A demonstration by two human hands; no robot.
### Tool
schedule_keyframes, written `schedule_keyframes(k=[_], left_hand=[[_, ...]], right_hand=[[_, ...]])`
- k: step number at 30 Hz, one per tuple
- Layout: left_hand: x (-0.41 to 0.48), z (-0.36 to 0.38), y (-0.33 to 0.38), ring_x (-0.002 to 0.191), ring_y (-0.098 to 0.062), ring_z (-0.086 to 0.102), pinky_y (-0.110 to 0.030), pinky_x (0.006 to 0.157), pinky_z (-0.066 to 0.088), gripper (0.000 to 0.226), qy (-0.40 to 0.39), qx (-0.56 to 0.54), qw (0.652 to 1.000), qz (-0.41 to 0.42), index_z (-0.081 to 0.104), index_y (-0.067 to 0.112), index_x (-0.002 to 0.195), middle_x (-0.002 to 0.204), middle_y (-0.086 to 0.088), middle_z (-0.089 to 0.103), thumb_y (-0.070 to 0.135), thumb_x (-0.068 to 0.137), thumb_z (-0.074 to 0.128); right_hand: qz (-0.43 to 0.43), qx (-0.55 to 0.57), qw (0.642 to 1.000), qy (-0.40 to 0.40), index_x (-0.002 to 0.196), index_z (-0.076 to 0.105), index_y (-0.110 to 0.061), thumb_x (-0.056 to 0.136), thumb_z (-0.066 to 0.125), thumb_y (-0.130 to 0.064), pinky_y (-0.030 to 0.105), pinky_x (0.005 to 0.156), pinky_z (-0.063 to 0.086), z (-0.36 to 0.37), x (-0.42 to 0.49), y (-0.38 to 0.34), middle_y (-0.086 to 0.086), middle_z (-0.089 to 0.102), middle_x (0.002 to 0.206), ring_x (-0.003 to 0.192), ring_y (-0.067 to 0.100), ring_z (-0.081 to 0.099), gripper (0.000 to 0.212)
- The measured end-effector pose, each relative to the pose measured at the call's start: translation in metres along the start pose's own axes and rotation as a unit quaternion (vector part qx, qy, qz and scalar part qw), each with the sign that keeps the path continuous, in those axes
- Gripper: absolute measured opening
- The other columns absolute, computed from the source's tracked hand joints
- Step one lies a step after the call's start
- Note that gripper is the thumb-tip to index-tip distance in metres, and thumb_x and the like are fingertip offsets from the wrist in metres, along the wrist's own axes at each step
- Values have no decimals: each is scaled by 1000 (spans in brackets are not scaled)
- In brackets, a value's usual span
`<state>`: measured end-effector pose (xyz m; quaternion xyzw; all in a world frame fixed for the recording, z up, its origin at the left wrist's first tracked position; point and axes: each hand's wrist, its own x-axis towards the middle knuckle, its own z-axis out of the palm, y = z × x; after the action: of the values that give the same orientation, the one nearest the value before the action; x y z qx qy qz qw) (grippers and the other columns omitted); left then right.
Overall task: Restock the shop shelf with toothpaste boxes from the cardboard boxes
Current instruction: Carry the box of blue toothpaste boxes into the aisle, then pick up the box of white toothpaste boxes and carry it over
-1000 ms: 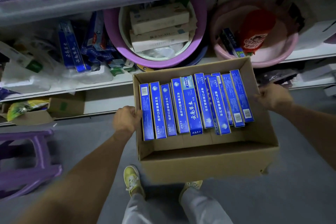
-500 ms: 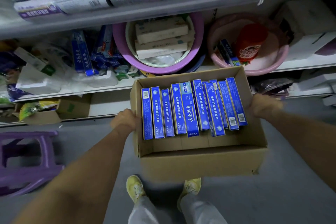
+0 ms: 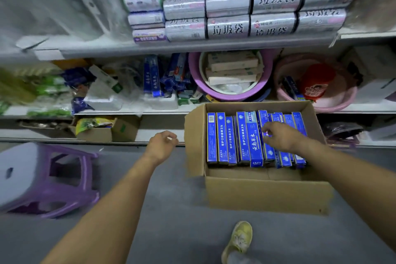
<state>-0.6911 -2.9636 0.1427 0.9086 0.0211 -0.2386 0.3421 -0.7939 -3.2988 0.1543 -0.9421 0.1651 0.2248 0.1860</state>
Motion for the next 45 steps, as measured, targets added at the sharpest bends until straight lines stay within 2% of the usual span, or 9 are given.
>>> schedule_keyframes(k=[3,10,14,20,26,32,37,40,45], left_hand=[[-28,-39,-24,76,-21,58,-23,65,41,9,33,-5,999,37,65,19,99,74,0,62,21,91,60],[-108,-160,-88,88,-14,63,-29,85,51,25,143,-7,981,132,65,15,115,95,0,68,21,91,62],[-166,-233,-135,84,4,62,-10,81,47,19,227,-43,961,154,64,26,107,95,10,67,16,91,63],[-238,-334,-209,102,-8,59,-30,92,48,37,359,1,924,133,60,25,126,115,6,62,26,89,63],[-277,-416,-261,115,-12,51,-24,98,38,41,454,58,876,150,56,15,131,125,-1,56,17,90,64],[-285,-503,-341,112,-11,51,-25,95,41,40,537,73,833,108,58,13,128,123,-3,54,15,89,65],[-281,-591,-405,104,-3,49,-22,91,42,38,591,60,802,60,57,16,128,116,7,50,17,91,64],[-278,-644,-446,100,-9,55,-25,83,47,39,601,59,797,34,56,17,130,115,6,52,17,91,62],[-277,-728,-543,105,-14,55,-38,90,50,36,574,122,808,-58,57,19,127,120,1,54,24,92,61]], right_hand=[[-74,13,997,35,126,52,-17,93,54,-25,35,89,46,4,-23,-71,5,54,125,105,23,55,34],[-222,39,968,107,127,52,-23,87,59,-22,35,90,47,20,-84,-230,-2,55,125,109,16,55,41],[-302,97,938,142,130,51,-22,89,60,-20,25,89,42,27,-117,-317,-4,55,119,105,13,56,42],[-409,177,873,197,136,41,-25,91,59,-19,34,91,49,35,-169,-461,-6,58,111,100,11,57,49],[-527,164,806,213,138,41,-21,89,60,-15,36,95,48,41,-198,-599,-2,55,126,111,8,53,53],[-604,140,756,211,135,45,-21,88,60,-15,37,95,49,58,-187,-742,-1,54,125,112,10,51,49],[-660,123,714,199,130,50,-17,89,59,-15,41,95,48,72,-161,-874,2,54,123,111,15,52,42],[-693,69,694,185,134,45,-21,88,59,-18,44,89,50,86,-150,-956,0,57,122,108,18,57,47],[-743,-64,652,135,133,46,-22,90,56,-23,38,83,48,123,-139,-1102,1,53,125,111,19,55,45]])
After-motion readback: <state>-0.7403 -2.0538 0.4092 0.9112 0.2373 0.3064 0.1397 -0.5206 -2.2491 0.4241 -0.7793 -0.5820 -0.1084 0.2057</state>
